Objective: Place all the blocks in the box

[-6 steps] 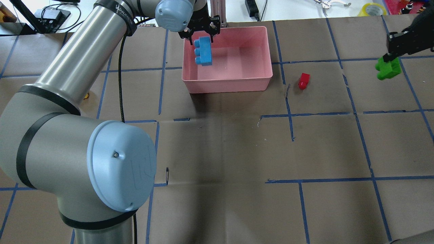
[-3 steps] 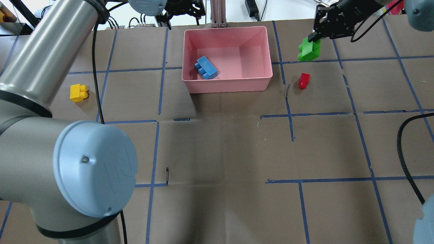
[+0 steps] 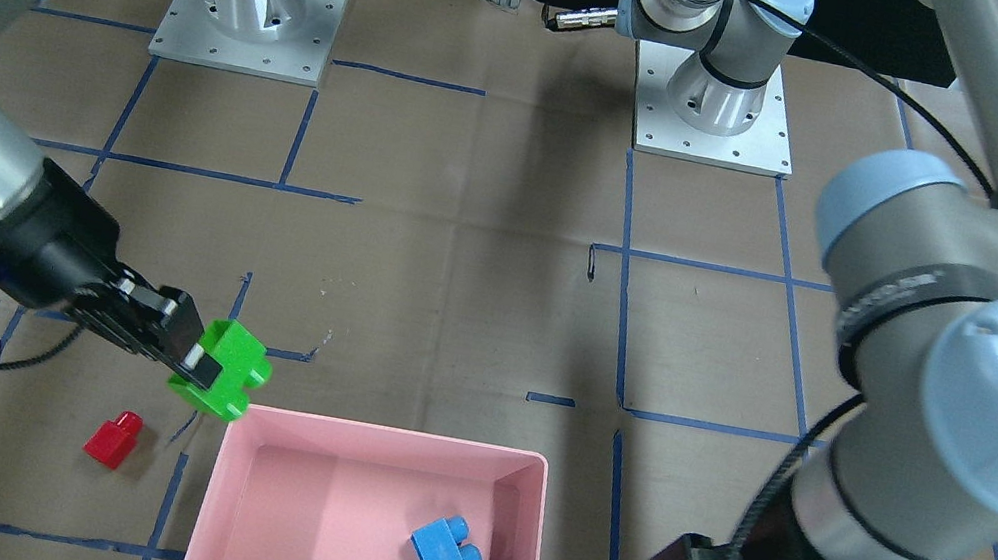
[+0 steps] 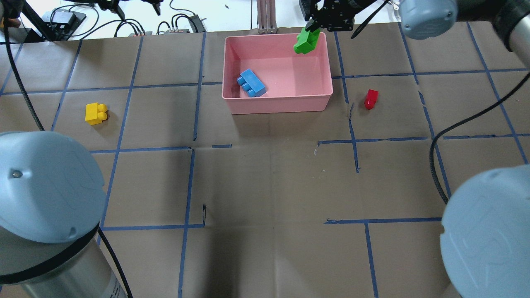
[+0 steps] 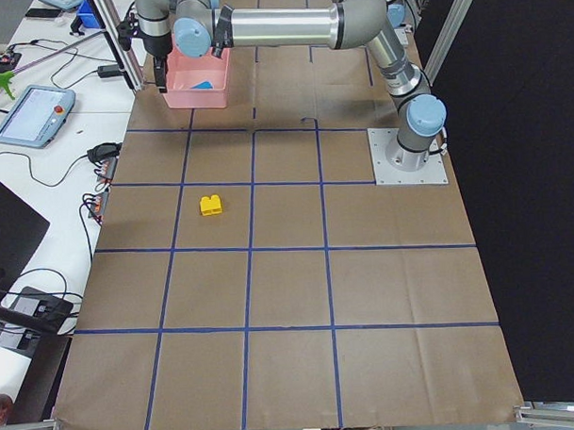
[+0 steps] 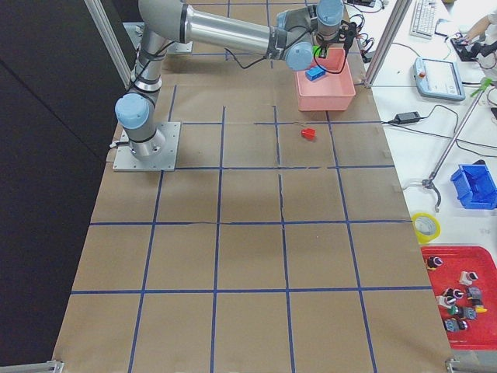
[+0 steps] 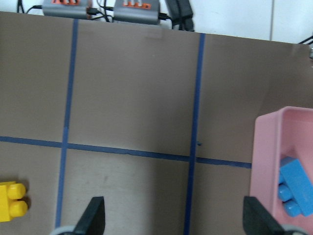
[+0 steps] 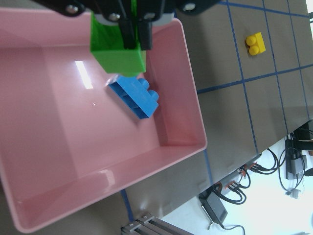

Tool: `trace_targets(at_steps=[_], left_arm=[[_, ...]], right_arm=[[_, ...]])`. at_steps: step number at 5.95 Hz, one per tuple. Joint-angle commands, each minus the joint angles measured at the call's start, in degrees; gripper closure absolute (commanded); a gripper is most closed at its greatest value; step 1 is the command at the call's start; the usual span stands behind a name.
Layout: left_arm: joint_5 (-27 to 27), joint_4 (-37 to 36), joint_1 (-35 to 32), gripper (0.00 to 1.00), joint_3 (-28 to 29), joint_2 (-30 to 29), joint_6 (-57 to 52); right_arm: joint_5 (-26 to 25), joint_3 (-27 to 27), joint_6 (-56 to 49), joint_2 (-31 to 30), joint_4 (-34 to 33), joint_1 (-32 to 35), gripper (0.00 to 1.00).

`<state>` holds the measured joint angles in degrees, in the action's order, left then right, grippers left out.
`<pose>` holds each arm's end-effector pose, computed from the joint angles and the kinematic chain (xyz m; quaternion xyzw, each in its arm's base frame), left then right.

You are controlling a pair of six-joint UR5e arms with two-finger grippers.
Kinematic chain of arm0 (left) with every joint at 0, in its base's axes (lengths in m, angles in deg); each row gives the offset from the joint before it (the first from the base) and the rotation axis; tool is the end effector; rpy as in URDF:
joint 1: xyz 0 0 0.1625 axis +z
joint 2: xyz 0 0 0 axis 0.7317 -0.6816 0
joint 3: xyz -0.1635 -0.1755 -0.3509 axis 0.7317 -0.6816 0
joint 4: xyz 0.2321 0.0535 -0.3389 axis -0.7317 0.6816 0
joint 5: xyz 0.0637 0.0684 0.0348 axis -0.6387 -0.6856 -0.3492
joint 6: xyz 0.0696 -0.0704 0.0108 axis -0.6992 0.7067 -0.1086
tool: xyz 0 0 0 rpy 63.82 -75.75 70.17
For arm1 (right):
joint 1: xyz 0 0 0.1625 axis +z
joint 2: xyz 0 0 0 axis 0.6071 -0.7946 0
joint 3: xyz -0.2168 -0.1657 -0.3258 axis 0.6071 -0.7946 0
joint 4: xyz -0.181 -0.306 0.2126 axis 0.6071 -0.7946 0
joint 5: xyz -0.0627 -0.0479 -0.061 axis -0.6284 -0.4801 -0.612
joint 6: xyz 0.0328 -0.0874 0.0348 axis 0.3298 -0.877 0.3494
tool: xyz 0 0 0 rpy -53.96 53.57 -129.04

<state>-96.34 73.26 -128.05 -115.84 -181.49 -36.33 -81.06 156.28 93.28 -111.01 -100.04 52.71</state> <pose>-0.0143 -0.7675 0.4457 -0.0524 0.9949 -0.0856 0.0062 0.1918 -0.7083 0.4009 0.1325 0.9345 -0.0822 0.3200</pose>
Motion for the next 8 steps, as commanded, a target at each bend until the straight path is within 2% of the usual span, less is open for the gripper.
trace_targets(at_steps=[1, 2, 4, 5, 6, 7, 8], left_arm=[[0.21, 0.37, 8.82, 0.01, -1.88, 0.07, -10.82], [0.3, 0.2, 11.04, 0.01, -3.21, 0.24, -13.75], [0.3, 0.11, 13.85, 0.01, -4.18, -0.28, -14.04], [0.39, -0.32, 17.18, 0.01, -7.84, -0.02, -14.48], [0.13, -2.5, 17.74, 0.01, -13.1, 0.94, -15.44], [0.21, -8.53, 17.57, 0.01, -17.94, 1.38, -15.53], [0.3, -13.29, 16.87, 0.01, -21.55, 1.48, -14.23]], right_arm=[[0.09, -4.84, 1.62, 6.1, -3.21, 2.28, 0.92], [-0.43, -4.85, 1.44, 6.46, -3.21, 2.89, 0.02], [-0.96, -5.03, 0.74, 6.55, -2.95, 2.99, 0.0], [-2.71, -4.59, -2.66, 5.6, -2.16, 2.55, 0.0], [-13.86, -4.41, -9.13, 2.63, 2.72, 1.07, 0.0], [-20.06, -4.41, -20.25, -1.06, 12.25, -2.6, 0.0], [-22.39, -3.63, -22.97, -3.7, 22.01, -6.29, 0.01]])
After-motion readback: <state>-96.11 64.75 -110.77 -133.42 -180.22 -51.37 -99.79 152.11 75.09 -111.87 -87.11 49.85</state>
